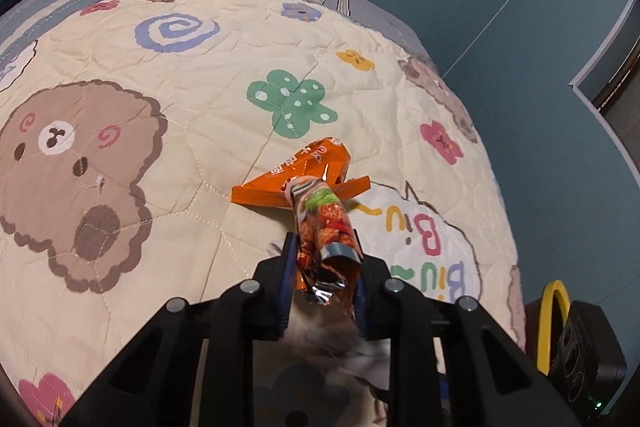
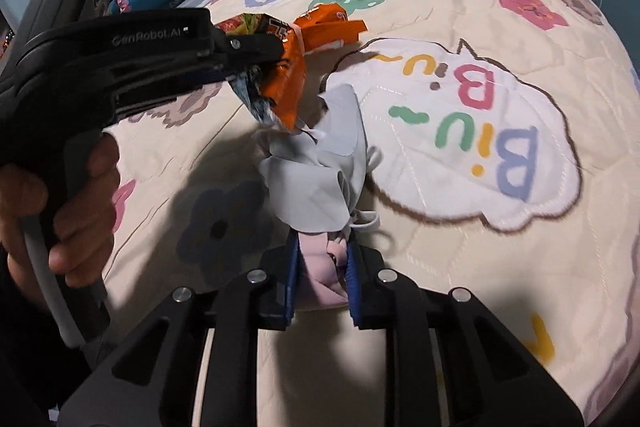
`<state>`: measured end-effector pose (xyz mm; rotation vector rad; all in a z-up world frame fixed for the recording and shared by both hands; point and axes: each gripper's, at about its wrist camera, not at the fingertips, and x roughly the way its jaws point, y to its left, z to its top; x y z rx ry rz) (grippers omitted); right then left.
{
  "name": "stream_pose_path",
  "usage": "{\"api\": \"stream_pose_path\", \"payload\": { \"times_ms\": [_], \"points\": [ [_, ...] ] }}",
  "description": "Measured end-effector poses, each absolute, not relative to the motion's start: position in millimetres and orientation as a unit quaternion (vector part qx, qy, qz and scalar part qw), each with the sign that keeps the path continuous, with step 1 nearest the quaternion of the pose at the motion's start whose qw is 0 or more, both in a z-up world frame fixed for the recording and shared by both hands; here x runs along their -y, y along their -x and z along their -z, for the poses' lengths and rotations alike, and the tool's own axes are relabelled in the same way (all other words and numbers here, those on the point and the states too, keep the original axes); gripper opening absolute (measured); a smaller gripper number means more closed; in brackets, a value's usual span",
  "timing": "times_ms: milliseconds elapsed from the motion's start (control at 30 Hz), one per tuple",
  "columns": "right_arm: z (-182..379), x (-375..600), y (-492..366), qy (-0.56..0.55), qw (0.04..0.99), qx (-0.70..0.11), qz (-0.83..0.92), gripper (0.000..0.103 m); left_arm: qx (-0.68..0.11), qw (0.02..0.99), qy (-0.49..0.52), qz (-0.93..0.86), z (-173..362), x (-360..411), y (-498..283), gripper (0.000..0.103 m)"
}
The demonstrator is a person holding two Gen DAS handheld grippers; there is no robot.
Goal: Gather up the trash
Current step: 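Grasp the orange snack wrapper with the left tool while the right tool grasps the pink cloth, then carry the snack wrapper and pink cloth over the yellow bin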
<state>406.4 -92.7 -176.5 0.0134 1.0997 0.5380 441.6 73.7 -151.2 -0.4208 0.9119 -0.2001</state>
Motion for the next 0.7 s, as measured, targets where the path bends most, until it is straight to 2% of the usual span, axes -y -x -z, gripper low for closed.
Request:
{"api": "stream_pose_path", "payload": {
  "times_ms": [333, 700],
  "points": [
    [128.6, 127.5, -350.0, -0.001, 0.832, -0.492, -0.255, 0.018, -0.414, 0.883, 0.194, 0.102, 119.6, -76.0, -400.9, 0.022],
    [87.7, 188.7, -291.0, -0.058, 0.85, -0.467, -0.238, 0.018, -0.385, 0.9, 0.173, 0.112, 91.7, -73.4, -337.2, 0.022]
  ]
}}
